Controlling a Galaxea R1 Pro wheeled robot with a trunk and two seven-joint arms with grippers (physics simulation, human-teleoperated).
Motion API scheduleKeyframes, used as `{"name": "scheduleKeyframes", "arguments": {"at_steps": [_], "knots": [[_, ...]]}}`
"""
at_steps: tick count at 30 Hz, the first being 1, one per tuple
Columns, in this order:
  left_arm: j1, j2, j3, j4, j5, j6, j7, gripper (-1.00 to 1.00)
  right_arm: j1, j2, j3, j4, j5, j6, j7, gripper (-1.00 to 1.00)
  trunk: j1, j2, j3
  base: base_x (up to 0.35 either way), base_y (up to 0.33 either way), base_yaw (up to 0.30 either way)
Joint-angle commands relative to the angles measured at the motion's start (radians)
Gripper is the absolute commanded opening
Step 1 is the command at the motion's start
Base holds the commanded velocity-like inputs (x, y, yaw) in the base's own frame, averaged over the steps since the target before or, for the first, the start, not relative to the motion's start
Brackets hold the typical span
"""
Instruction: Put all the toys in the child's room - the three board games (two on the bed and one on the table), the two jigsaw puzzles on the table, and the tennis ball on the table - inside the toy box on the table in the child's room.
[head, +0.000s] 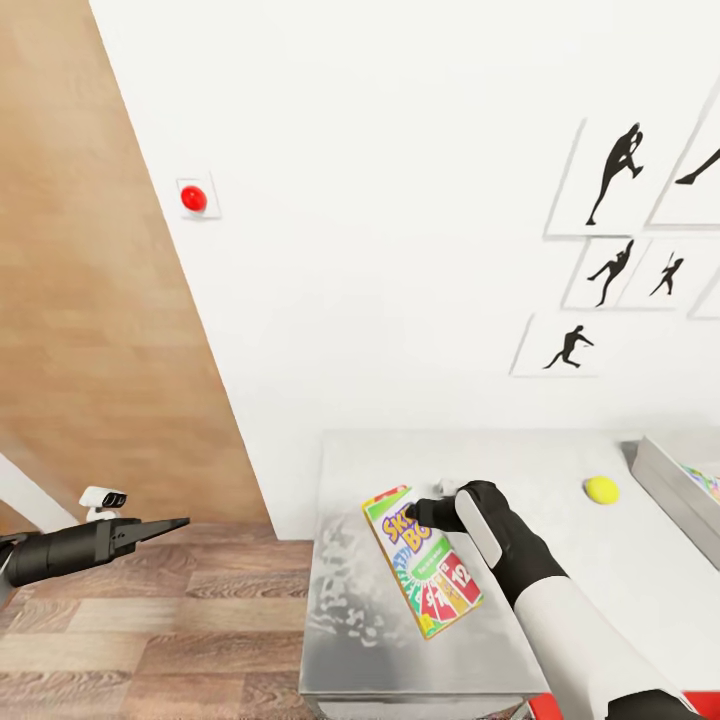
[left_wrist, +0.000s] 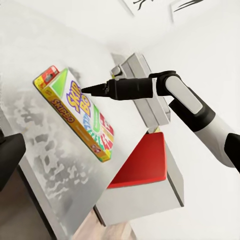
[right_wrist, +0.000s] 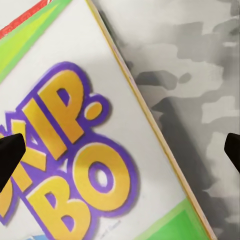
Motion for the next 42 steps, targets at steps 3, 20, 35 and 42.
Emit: {"name": "scheduleKeyframes", "arguments": {"at_steps": [3, 20, 35, 42], "knots": [[-0.001, 0.000, 0.000, 0.000, 0.000, 0.011, -0.004, 1.00, -0.001, 0.000, 0.002, -0.001, -0.010, 0.003, -0.010, 1.00, 0.001, -0.002, -0.007, 0.000, 0.000, 0.000], [-0.001, 0.001, 0.000, 0.000, 0.000, 0.011, -0.004, 1.00, -0.001, -0.001, 0.002, -0.001, -0.009, 0.003, -0.010, 1.00, 0.001, -0.002, -0.012, -0.027, 0.000, 0.000], [-0.001, 0.001, 0.000, 0.000, 0.000, 0.011, -0.004, 1.00, 0.000, 0.001, 0.002, -0.001, -0.010, 0.003, -0.010, 1.00, 0.001, -0.002, -0.012, -0.012, 0.052, 0.000], [-0.001, 0.001, 0.000, 0.000, 0.000, 0.011, -0.004, 1.00, 0.000, 0.000, 0.003, -0.001, -0.010, 0.003, -0.010, 1.00, 0.001, -0.002, -0.012, -0.001, 0.071, 0.000]]}}
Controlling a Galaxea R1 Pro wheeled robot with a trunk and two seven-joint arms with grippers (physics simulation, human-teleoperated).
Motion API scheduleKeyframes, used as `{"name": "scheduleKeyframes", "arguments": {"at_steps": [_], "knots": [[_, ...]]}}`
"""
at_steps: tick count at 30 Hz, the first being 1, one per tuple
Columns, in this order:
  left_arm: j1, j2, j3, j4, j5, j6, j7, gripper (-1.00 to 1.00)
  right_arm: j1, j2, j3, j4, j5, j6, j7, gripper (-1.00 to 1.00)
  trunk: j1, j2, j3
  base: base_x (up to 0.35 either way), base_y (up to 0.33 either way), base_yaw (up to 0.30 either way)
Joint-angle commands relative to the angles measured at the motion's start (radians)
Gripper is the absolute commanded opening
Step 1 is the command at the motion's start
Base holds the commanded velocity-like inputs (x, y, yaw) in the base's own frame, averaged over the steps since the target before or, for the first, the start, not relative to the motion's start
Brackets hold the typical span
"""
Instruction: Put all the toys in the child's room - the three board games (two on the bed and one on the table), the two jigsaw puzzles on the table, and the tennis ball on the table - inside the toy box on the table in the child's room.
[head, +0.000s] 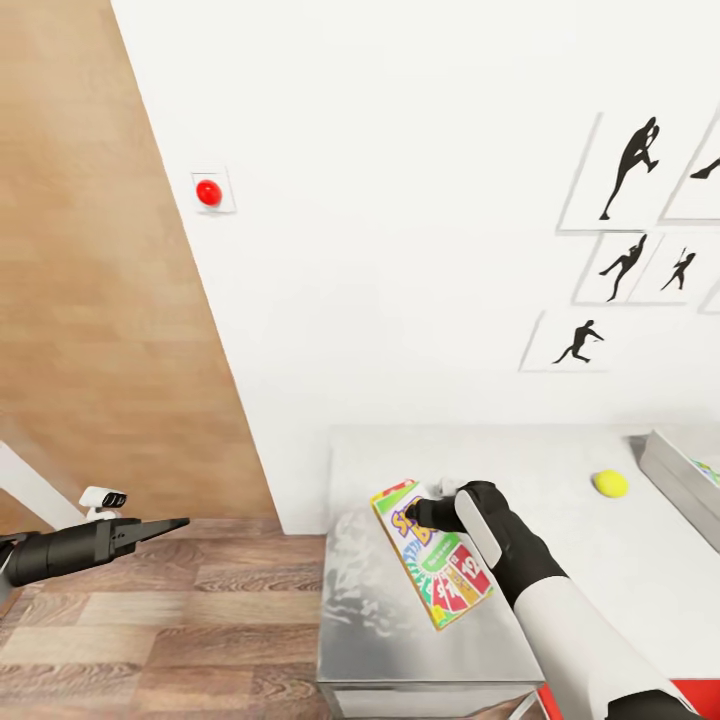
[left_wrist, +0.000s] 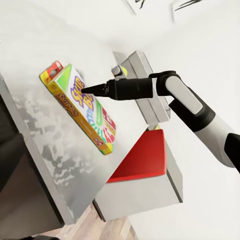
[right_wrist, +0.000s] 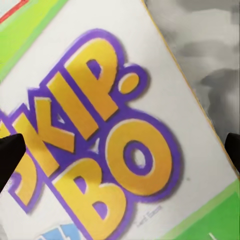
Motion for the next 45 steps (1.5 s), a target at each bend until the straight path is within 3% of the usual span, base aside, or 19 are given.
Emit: {"name": "scheduleKeyframes", "arguments": {"at_steps": [1, 19, 45], "knots": [[-0.001, 0.000, 0.000, 0.000, 0.000, 0.011, -0.004, 1.00, -0.001, 0.000, 0.002, -0.001, -0.011, 0.003, -0.010, 1.00, 0.001, -0.002, -0.002, 0.000, 0.069, 0.000], [-0.001, -0.001, 0.000, 0.000, -0.001, 0.011, -0.004, 1.00, -0.001, -0.004, 0.002, -0.001, -0.011, 0.003, -0.010, 1.00, 0.001, -0.002, -0.002, -0.018, 0.053, 0.000], [-0.001, 0.000, 0.000, 0.000, -0.001, 0.011, -0.004, 1.00, -0.001, 0.001, 0.001, -0.001, -0.011, 0.004, -0.009, 1.00, 0.001, -0.002, -0.002, -0.023, 0.153, 0.000]]}}
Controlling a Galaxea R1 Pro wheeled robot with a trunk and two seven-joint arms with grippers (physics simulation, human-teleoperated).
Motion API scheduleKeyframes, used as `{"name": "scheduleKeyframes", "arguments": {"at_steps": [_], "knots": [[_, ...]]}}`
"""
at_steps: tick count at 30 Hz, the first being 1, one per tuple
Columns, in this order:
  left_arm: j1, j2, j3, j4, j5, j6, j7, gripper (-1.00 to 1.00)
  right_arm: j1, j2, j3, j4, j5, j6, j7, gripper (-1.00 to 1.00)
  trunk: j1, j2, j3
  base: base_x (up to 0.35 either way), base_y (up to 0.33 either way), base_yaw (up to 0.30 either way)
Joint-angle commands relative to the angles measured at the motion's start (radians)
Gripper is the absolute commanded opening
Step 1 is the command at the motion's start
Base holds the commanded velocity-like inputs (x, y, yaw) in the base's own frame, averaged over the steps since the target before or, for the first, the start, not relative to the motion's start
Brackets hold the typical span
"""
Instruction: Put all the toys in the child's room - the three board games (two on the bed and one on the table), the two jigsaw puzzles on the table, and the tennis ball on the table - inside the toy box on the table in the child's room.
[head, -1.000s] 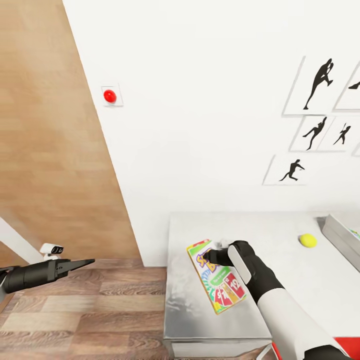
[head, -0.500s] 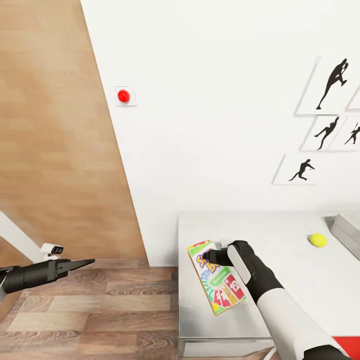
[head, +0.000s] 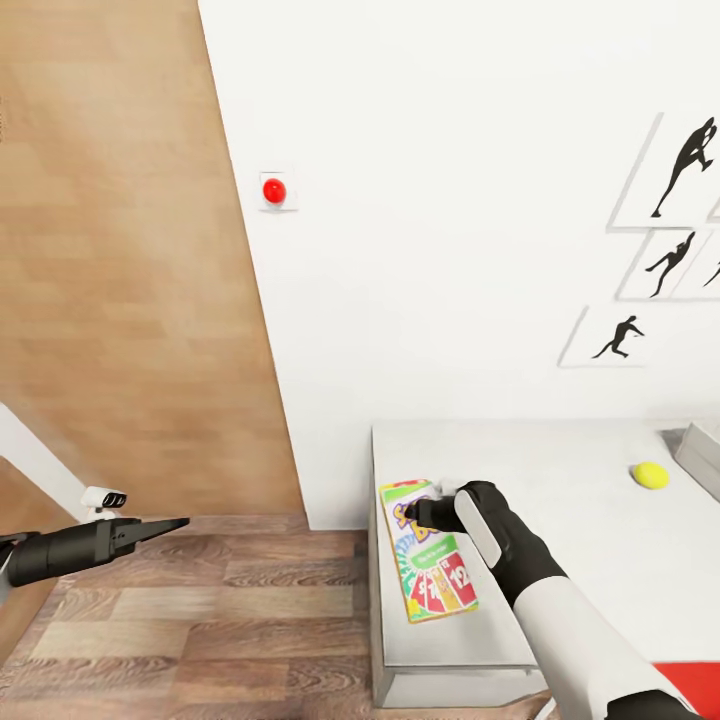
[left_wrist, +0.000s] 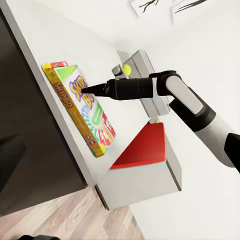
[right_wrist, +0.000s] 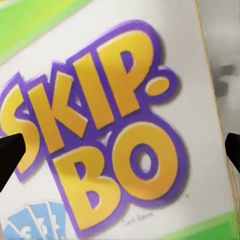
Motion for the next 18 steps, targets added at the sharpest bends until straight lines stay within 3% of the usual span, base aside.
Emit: {"name": "scheduleKeyframes", "arguments": {"at_steps": [1, 18], "knots": [[-0.001, 0.000, 0.000, 0.000, 0.000, 0.011, -0.004, 1.00, 0.000, 0.000, 0.002, -0.001, -0.011, 0.003, -0.010, 1.00, 0.001, -0.002, -0.002, -0.011, 0.093, 0.000], [-0.001, -0.001, 0.000, 0.000, 0.000, 0.011, -0.004, 1.00, 0.000, -0.004, 0.002, -0.001, -0.011, 0.002, -0.010, 1.00, 0.001, -0.002, -0.002, -0.002, 0.107, 0.000]]}}
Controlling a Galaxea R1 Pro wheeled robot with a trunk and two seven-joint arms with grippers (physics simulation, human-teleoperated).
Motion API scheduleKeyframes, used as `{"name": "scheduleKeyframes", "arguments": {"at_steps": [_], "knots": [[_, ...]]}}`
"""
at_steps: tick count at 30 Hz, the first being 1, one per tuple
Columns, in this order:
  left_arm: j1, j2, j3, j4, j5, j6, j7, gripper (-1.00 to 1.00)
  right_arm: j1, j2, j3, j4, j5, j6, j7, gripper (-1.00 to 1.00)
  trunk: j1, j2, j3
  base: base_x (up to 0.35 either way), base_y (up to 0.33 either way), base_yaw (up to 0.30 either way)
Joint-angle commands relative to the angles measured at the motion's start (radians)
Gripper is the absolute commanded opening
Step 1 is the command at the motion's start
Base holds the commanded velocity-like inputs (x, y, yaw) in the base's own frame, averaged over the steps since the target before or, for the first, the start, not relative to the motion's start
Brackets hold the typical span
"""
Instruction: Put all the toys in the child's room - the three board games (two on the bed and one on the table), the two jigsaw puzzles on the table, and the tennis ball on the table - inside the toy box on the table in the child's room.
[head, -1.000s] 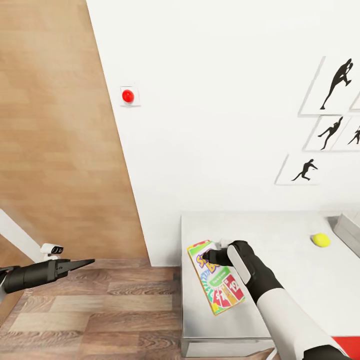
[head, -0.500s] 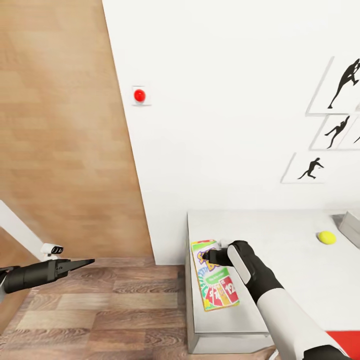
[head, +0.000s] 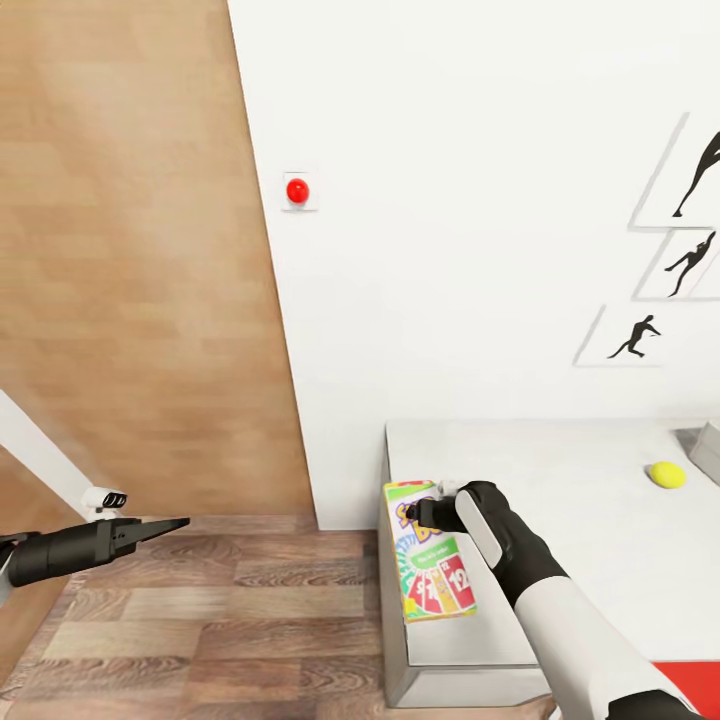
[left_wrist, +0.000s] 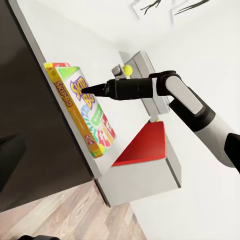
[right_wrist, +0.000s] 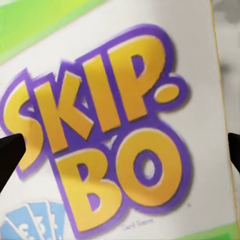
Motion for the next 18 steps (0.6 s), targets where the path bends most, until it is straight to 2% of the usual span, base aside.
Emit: {"name": "scheduleKeyframes", "arguments": {"at_steps": [1, 8, 18], "knots": [[-0.001, 0.000, 0.000, 0.000, 0.000, 0.011, -0.004, 1.00, -0.001, 0.000, 0.002, -0.001, -0.011, 0.003, -0.010, 1.00, 0.001, -0.002, -0.002, 0.000, 0.041, 0.000], [-0.001, 0.000, -0.001, 0.000, 0.000, 0.011, -0.004, 1.00, -0.001, -0.002, 0.002, -0.001, -0.011, 0.003, -0.009, 1.00, 0.001, -0.002, -0.002, 0.000, 0.122, 0.000], [-0.001, 0.000, -0.002, 0.000, 0.000, 0.011, -0.004, 1.00, -0.001, -0.006, 0.002, -0.001, -0.011, 0.003, -0.009, 1.00, 0.001, -0.002, -0.002, 0.000, 0.018, 0.000]]}}
